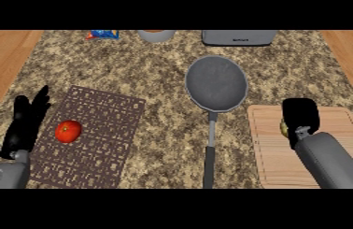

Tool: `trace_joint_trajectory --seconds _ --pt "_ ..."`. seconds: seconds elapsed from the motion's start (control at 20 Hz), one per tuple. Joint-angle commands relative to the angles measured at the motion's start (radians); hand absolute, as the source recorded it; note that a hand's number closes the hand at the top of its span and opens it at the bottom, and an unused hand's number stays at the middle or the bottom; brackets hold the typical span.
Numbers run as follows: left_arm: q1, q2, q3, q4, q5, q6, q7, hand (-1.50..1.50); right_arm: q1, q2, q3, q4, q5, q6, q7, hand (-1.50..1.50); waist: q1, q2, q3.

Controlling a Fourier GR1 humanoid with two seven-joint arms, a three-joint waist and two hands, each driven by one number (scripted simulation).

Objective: Pick the squash from the cutting board and place it in the pan

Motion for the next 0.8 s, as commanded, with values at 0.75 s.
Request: trace_joint_trajectory --seconds 0.75 --pt "0.011 -0.021 0.014 -0.034 -0.009 -0.021 0.019 0.0 0.022 -0.267 -0.386 0.106 -0.445 -0.375 -1.084 1.5 -0.003 0.001 0.004"
